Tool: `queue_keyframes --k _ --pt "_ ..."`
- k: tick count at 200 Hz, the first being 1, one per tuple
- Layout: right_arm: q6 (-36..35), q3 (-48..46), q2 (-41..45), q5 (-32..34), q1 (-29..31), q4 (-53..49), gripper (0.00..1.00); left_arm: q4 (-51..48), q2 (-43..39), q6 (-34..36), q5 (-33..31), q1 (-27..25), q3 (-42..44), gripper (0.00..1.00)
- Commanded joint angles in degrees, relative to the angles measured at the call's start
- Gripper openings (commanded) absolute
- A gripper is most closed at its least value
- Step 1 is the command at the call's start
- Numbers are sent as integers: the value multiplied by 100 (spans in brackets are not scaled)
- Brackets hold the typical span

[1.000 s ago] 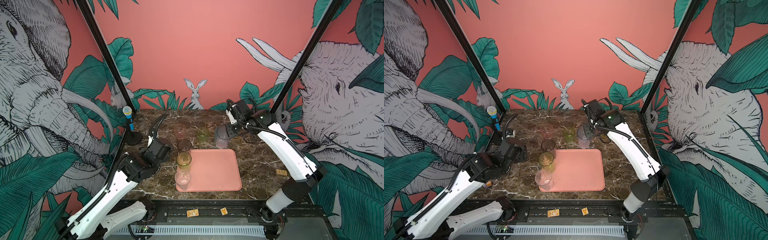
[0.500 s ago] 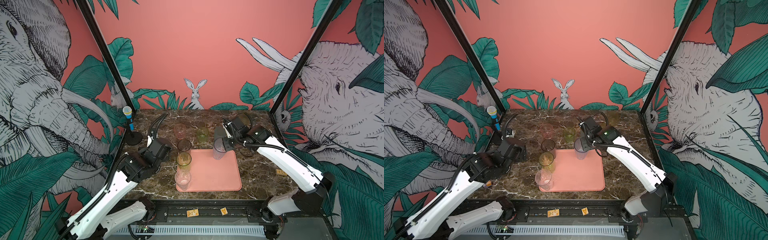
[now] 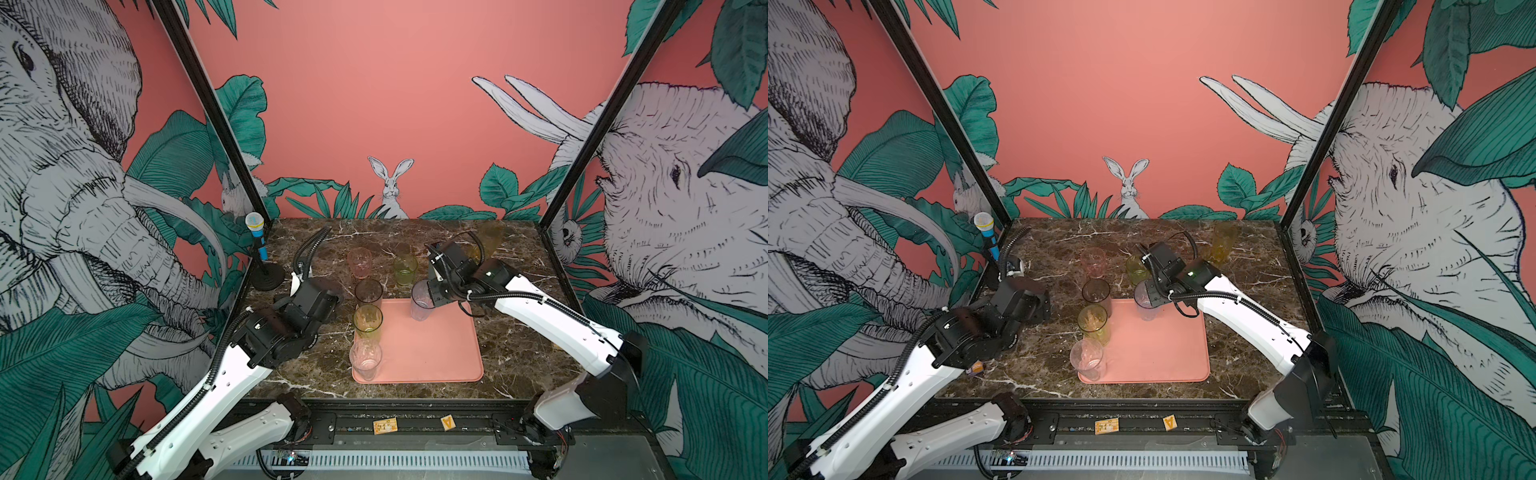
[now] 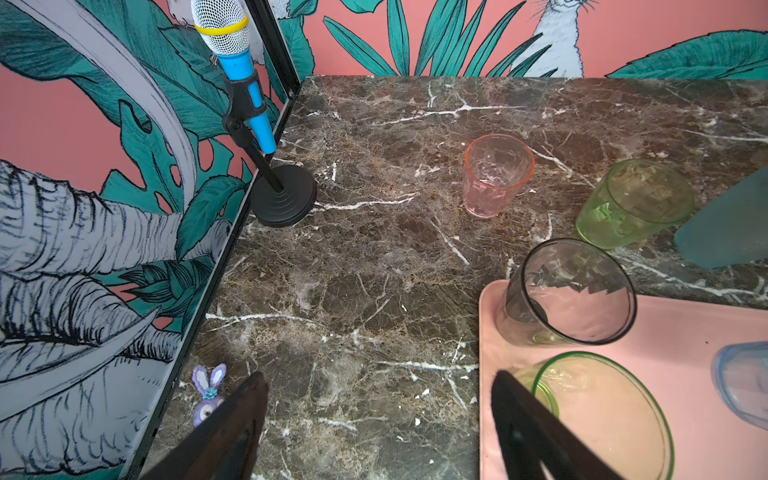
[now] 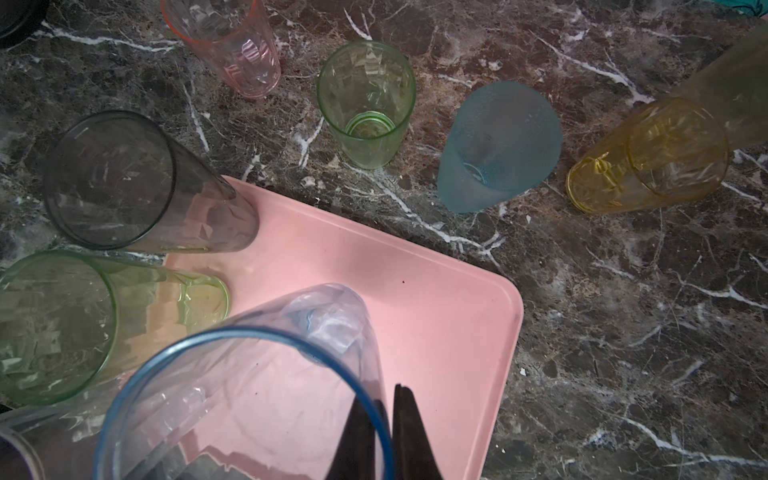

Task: Place the glasses into the tray
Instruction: 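Lower the light blue glass onto the tray beside the smoky glass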

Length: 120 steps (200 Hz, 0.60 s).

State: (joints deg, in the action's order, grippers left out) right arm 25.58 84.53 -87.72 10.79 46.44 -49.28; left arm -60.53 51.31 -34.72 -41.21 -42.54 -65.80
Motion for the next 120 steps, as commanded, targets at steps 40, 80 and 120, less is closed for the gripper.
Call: queue_keyframes --k 40,80,120 --pt "46 -36 -300 117 41 557 0 -226 -126 -141 -116 45 119 86" --pt "-18 -7 -572 114 41 625 0 -190 -121 -170 -68 47 174 86" --pt "-23 11 -799 99 41 768 0 -159 -82 -184 -21 45 191 86"
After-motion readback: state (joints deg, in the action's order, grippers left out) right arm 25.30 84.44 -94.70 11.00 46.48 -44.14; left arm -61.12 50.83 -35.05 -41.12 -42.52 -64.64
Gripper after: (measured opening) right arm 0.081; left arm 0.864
